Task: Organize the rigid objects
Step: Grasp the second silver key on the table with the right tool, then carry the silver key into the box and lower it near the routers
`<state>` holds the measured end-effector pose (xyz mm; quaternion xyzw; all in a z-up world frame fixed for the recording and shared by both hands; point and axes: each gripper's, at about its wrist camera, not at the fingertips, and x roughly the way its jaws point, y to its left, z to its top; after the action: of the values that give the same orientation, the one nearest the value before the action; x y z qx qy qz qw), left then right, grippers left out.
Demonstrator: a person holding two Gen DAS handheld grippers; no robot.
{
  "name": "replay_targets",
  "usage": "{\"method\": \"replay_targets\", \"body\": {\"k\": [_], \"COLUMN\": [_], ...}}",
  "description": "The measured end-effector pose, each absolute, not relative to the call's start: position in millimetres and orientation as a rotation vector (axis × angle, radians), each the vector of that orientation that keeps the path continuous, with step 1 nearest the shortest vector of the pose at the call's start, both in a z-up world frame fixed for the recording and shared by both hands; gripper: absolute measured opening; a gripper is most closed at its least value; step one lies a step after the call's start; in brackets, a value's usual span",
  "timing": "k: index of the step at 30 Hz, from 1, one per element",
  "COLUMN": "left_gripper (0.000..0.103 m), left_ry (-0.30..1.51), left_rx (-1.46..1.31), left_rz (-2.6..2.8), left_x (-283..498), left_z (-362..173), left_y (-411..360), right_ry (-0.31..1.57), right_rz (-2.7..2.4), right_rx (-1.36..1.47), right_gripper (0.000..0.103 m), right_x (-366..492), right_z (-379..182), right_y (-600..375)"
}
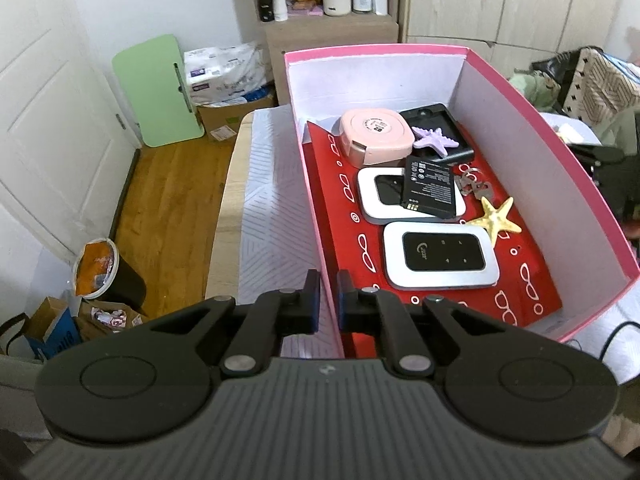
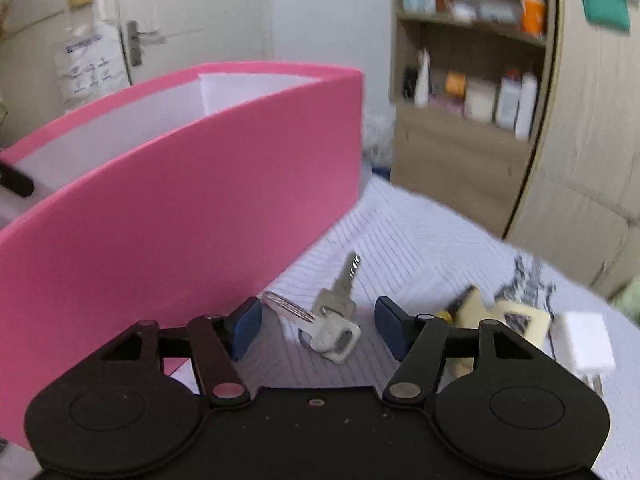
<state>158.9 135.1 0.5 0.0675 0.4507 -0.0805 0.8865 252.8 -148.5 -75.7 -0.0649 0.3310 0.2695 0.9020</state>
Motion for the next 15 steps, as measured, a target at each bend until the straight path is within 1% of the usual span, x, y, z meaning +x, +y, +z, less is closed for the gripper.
{"method": "replay_targets", "body": {"k": [1, 2, 3, 4, 6, 8, 9, 15], "left_gripper": [0.008, 0.008, 0.008, 0.008, 0.008, 0.008, 0.008, 0.008], "left_ry": [0.931, 0.928, 0.929, 0.93, 0.933, 0.934, 0.933, 0.928], "left_rx": [0.134, 0.126, 0.114, 0.108, 0.097, 0.088, 0.09, 0.129], "left_rz": [-0.163, -0.163, -0.163, -0.163, -0.167, -0.177, -0.176, -0.169], "left_x": [157.6, 157.0, 156.9, 157.2, 157.7, 157.8, 157.6, 156.5], "left_z": [-0.5, -0.7, -0.5, 0.0, 1.0, 1.8, 1.7, 0.7], "left_y": [135.4, 135.9, 137.1, 138.2, 140.4, 141.5, 141.2, 135.7], "right_ry": [0.673, 0.669, 0.671, 0.679, 0.69, 0.678, 0.677, 0.772], "right_rz": [0.55, 0.542, 0.523, 0.509, 0.494, 0.489, 0.497, 0.549], "right_rx": [-0.123, -0.123, -0.119, -0.111, -0.102, -0.091, -0.071, 0.118], "right_gripper": [0.064, 0.056, 0.037, 0.028, 0.028, 0.016, 0.013, 0.01], "right_x": [250.4, 248.1, 246.3, 244.4, 241.2, 237.8, 237.3, 242.4], "right_z": [-76.5, -75.3, -73.5, -71.6, -68.0, -64.1, -60.3, -47.3], "right_y": [-148.8, -148.7, -148.4, -148.0, -149.0, -151.9, -154.6, -172.8]}}
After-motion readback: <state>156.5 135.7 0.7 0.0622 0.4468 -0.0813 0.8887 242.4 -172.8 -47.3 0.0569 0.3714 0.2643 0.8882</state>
